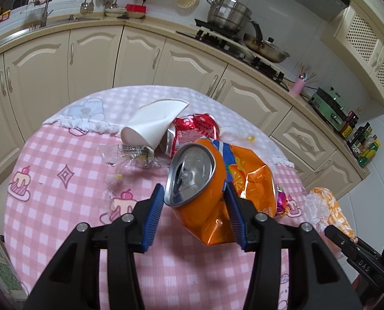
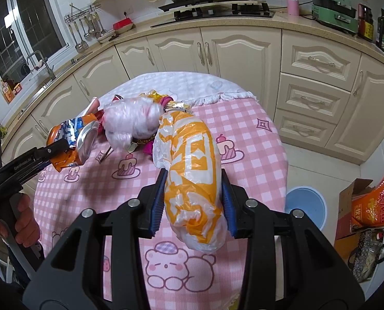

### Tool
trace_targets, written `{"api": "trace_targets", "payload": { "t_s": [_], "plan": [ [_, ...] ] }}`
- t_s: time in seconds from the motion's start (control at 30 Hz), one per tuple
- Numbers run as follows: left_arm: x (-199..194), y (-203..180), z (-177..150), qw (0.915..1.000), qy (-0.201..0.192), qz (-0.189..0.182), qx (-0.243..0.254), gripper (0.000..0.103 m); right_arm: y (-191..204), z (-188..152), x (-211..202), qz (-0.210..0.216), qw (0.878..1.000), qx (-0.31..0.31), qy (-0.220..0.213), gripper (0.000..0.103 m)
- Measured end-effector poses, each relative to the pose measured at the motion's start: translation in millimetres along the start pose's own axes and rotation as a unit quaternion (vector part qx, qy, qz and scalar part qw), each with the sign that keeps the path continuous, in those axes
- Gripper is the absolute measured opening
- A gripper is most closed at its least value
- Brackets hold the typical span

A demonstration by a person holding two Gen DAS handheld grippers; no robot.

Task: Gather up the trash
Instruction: 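Carry the orange can and bread bag with both tools over the blue bin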

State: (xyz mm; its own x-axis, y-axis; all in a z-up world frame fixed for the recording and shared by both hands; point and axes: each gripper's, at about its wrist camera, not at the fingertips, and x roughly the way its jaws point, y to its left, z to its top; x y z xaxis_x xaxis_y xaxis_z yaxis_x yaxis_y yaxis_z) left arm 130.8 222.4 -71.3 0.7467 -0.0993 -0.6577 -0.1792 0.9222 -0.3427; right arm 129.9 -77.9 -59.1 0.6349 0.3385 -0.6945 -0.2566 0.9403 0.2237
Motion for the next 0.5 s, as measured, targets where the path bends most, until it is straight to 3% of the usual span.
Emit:
{"api": "trace_targets", "payload": {
  "t_s": [0.23,0.5],
  "plan": [
    [-21,-27,-13,0.9995,-0.010,-0.017,0.025,0.047,-18,-9,-21,-0.005,1.000,0.018,-0.014,0.038],
    [-18,-79,-30,0.9970,0.007,-0.046,0.062,0.047,-62,-25,-51,-0.032,0.997,0.060,-0.032,0.038]
  ]
}}
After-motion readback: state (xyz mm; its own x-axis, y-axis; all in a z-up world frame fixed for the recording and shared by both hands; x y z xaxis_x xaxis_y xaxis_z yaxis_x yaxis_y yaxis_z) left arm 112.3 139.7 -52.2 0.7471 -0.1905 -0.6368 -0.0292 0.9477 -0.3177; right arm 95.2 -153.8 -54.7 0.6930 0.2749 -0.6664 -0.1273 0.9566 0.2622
